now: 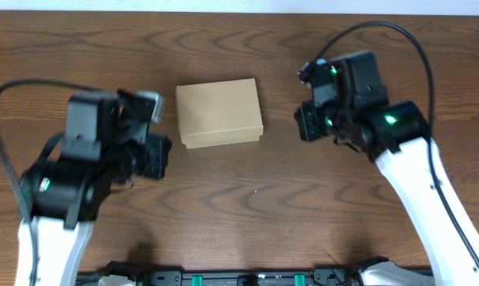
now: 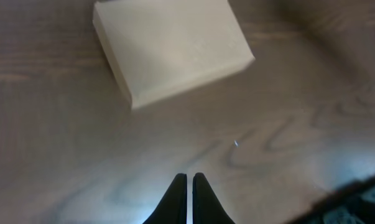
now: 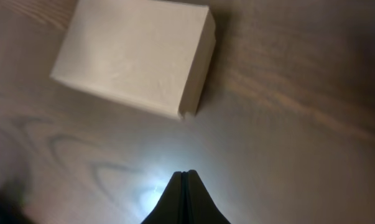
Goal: Pack container
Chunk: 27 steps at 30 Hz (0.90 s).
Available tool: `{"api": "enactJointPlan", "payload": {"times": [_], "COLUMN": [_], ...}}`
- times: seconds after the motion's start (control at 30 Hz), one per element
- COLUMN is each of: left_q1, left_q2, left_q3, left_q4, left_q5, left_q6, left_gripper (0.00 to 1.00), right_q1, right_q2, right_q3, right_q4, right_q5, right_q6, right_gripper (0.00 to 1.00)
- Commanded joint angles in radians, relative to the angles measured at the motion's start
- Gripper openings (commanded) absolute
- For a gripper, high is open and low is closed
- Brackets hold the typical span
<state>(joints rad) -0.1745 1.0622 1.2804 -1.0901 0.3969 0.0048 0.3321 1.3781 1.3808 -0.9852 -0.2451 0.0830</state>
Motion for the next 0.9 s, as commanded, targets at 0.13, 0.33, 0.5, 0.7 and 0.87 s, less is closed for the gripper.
{"api": "enactJointPlan", "payload": {"times": [0.13, 0.33, 0.5, 0.7, 0.87], "left_q1": [-0.006, -0.005, -0.005, -0.005, -0.005], "left_q2": [-0.21, -0.383, -0.435, -0.434, -0.434], "left_q3": [-0.029, -0.221, -0.312, -0.312, -0.312], "left_q4": [-0.139, -0.138, -0.07, -0.048, -0.065], "left_q5": [0.022, 0.071, 0.103, 0.098, 0.089], "left_q6": [0.019, 0.014, -0.037, -0.193, -0.192], "left_gripper": [0.06, 0.06, 0.21, 0.95, 0.95], "right_q1": [0.135, 0.26, 0.284, 0.284, 0.284], "right_q2": [-0.275, -0.546, -0.704, -0.741, -0.739], "right_q3": [-0.066, -0.345, -0.482, -0.507, -0.507], "right_q4": [-0.113, -0.043, -0.006, -0.068, -0.093], "right_q5": [0.105, 0.146, 0.14, 0.137, 0.137], "right_q6": [0.086, 0.231, 0.36, 0.455, 0.455], "right_gripper": [0.02, 0.01, 0.3, 0.99, 0.99]}}
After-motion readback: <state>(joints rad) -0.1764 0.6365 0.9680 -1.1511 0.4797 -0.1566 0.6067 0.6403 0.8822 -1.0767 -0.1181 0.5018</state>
